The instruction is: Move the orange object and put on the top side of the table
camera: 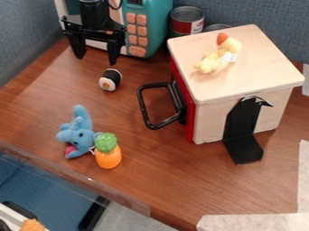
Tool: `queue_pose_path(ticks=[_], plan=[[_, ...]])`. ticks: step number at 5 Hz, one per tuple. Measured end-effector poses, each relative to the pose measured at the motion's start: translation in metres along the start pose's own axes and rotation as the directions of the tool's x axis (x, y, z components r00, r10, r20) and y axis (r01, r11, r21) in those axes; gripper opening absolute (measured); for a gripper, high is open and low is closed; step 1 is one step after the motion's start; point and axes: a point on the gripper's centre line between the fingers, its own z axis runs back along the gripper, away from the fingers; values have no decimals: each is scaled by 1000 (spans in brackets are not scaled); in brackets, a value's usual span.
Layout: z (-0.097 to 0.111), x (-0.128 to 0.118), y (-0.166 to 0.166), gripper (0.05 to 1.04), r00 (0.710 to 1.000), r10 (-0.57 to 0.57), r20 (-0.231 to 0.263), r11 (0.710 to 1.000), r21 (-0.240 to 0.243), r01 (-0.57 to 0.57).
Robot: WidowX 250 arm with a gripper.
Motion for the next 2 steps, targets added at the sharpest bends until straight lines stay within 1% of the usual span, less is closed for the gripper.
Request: queue_pose_path(ticks=[1, 2], plan=[[-11, -5, -3, 1001, 999, 0, -33, 1000, -15, 0], [-8, -45, 1, 1001, 988, 9, -155, 993, -112, -26]])
